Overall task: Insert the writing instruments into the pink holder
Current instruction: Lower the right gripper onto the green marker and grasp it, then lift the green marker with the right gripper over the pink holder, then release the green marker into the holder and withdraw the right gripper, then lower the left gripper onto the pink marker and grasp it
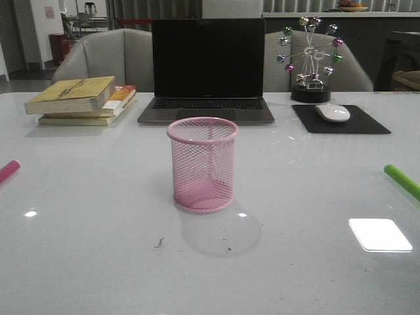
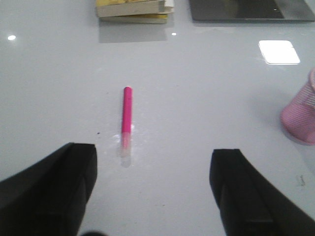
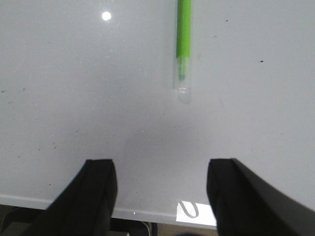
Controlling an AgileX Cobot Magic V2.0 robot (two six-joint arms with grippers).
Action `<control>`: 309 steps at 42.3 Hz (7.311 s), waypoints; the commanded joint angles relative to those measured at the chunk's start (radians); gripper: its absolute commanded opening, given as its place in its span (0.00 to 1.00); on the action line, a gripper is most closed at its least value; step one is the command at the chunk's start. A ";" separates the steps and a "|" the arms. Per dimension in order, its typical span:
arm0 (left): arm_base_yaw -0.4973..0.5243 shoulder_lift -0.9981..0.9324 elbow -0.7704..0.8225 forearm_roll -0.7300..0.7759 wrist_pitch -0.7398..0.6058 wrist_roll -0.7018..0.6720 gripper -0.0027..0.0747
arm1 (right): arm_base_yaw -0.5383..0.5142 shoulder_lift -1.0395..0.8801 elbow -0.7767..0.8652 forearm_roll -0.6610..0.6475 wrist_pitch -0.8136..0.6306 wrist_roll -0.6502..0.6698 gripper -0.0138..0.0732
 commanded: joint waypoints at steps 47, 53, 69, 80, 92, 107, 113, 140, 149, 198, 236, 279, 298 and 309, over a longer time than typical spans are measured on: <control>-0.285 0.005 -0.026 0.000 -0.080 0.001 0.74 | -0.005 0.903 -0.730 -0.103 0.063 0.030 0.76; -0.285 0.005 -0.026 0.000 -0.069 0.001 0.74 | -0.005 0.955 -0.782 -0.103 0.081 0.030 0.76; -0.285 0.005 -0.026 0.000 -0.054 0.001 0.74 | -0.005 0.996 -0.812 -0.103 0.107 0.030 0.56; -0.285 0.005 -0.026 0.000 -0.054 0.001 0.74 | -0.005 0.995 -0.815 -0.102 0.111 0.030 0.34; -0.285 0.005 -0.026 0.000 -0.054 0.001 0.74 | 0.035 0.854 -0.793 -0.085 0.037 0.030 0.33; -0.285 0.005 -0.026 0.000 -0.054 0.001 0.74 | 0.275 0.448 -0.435 -0.070 -0.637 0.030 0.33; -0.285 0.005 -0.026 0.000 -0.054 0.001 0.74 | 0.387 0.346 -0.261 -0.070 -0.968 0.030 0.33; -0.285 0.005 -0.026 0.000 -0.059 0.001 0.74 | 0.539 0.639 -0.084 -0.160 -1.828 0.120 0.33; -0.285 0.005 -0.026 0.000 -0.059 0.001 0.74 | 0.539 0.808 -0.129 -0.170 -1.924 0.120 0.33; -0.285 0.005 -0.026 0.000 -0.061 0.001 0.74 | 0.538 0.121 -0.217 -0.206 -0.416 0.119 0.76; -0.207 0.419 -0.276 0.155 0.228 -0.168 0.74 | 0.538 -0.166 -0.104 -0.184 -0.101 -0.015 0.72; 0.135 1.299 -0.846 -0.008 0.218 -0.005 0.64 | 0.538 -0.166 -0.104 -0.184 -0.101 -0.015 0.72; 0.135 1.413 -0.973 0.000 0.228 -0.005 0.64 | 0.538 -0.166 -0.104 -0.184 -0.101 -0.015 0.72; 0.135 1.442 -0.989 0.000 0.241 -0.005 0.63 | 0.538 -0.166 -0.104 -0.184 -0.101 -0.015 0.72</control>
